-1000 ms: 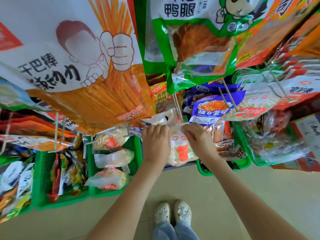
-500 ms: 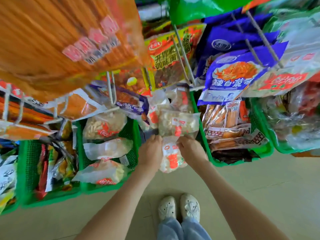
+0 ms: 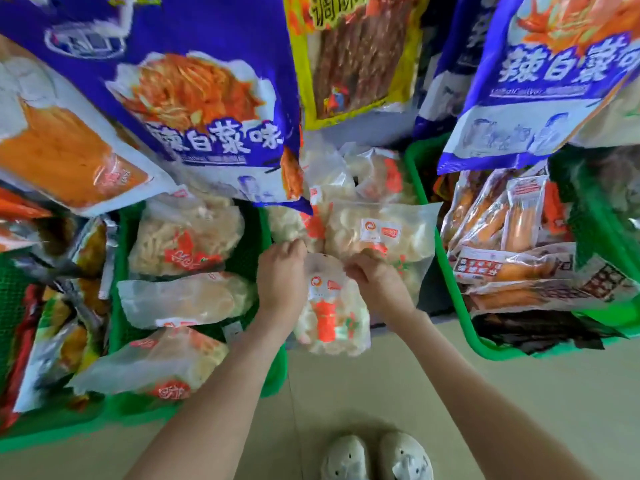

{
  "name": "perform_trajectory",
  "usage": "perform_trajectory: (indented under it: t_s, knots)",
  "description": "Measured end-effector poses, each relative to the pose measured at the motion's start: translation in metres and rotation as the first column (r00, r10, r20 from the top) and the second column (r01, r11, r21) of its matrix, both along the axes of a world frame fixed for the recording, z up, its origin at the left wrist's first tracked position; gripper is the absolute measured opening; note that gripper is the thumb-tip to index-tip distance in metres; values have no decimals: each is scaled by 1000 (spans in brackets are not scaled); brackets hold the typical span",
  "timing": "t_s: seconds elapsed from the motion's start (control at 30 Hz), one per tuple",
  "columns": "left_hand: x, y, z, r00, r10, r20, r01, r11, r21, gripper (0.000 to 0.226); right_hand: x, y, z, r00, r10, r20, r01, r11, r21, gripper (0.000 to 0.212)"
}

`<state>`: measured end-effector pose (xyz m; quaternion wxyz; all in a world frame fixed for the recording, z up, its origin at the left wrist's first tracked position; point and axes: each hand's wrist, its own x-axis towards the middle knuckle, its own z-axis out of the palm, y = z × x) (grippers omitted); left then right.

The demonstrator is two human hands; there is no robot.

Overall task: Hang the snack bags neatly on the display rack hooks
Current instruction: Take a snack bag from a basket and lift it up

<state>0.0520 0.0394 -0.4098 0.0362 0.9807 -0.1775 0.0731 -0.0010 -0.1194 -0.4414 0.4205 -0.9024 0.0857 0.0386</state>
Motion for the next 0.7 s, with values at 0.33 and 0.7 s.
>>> perform_trajectory:
  t_s: [0.33,0.7]
  knots:
    - [35,21,-18,930,154,334,-49,952,-304,12,50,22,-3,873,82,480,-119,992,49,6]
    - [-33,18,-79,979,-38,-200,99,947,306,126,47,3,-49,741,165,651,-140,986,-90,36]
